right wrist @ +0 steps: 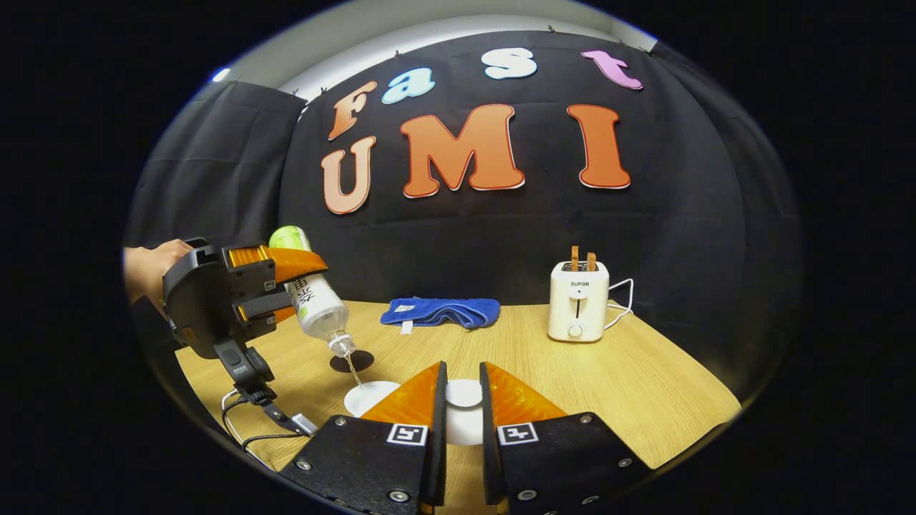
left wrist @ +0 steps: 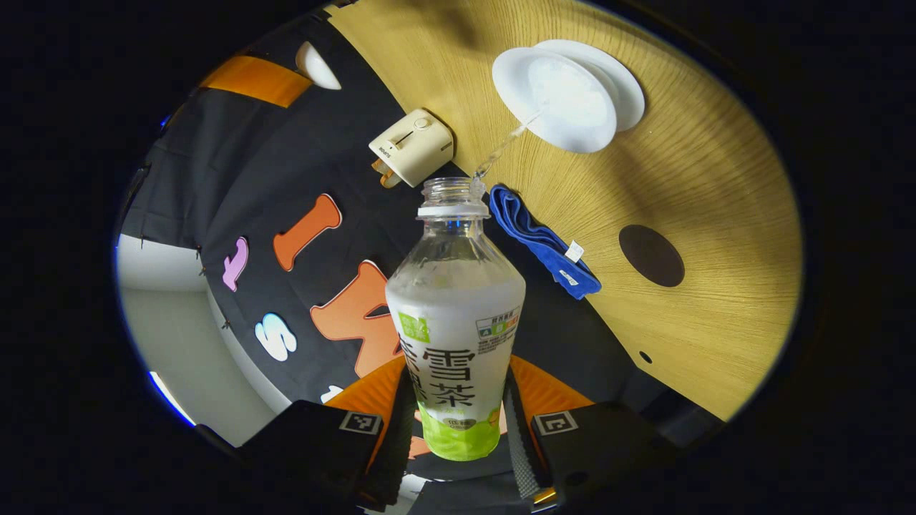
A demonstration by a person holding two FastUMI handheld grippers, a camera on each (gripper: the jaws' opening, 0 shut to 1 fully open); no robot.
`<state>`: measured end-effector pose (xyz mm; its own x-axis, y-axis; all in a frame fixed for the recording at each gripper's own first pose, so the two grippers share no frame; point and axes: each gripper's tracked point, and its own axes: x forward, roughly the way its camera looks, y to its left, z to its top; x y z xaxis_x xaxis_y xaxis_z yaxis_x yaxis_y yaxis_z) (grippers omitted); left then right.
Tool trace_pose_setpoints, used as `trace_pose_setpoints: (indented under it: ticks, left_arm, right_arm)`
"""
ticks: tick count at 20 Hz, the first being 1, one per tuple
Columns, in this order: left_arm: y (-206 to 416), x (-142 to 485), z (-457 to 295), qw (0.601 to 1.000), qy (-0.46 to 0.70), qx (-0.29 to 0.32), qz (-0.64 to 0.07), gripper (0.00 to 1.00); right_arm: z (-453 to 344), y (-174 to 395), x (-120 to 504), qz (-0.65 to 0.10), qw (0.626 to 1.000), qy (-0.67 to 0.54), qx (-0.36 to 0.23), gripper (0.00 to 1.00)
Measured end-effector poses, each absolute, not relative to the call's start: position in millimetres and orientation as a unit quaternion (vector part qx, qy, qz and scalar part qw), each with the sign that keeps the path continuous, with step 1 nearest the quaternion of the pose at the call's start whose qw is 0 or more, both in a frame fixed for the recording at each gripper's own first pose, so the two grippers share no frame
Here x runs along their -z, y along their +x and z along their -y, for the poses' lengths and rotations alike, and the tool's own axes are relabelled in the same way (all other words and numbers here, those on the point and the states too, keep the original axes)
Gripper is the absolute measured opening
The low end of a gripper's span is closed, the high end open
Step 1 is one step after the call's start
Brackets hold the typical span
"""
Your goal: Open the teacup lid with one hand, grasp the water bottle and pour water into the teacup with the other hand; after pouring, place the water bottle on the coaster and then close the teacup lid.
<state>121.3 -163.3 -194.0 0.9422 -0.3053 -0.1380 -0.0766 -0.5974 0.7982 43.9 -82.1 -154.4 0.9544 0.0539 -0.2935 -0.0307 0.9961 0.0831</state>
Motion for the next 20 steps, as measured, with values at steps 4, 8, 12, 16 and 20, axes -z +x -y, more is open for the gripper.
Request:
trace_pose_setpoints:
  ticks: [4,8,12,16,20]
  left_arm:
    - [125,202,160,0.464,0.869,0.144,0.097,0.62]
    - [125,201,156,0.517,0.838,0.146,0.097,0.62]
    - [132,189,147,0.628,0.761,0.14,0.089,0.62]
    - [139,165,143,0.718,0.678,0.12,0.103,0.62]
    - [149,143,117,0.799,0.585,0.086,0.107,0.62]
  right_arm:
    - [80,45,156,-0.149,0.988,0.042,-0.024,0.21]
    - [75,47,160,-0.154,0.987,0.045,-0.03,0.21]
    - [64,51,164,-0.157,0.986,0.048,-0.04,0.21]
    - [58,54,169,-0.163,0.985,0.044,-0.043,0.22]
    - [53,57,171,-0.167,0.984,0.041,-0.046,0.21]
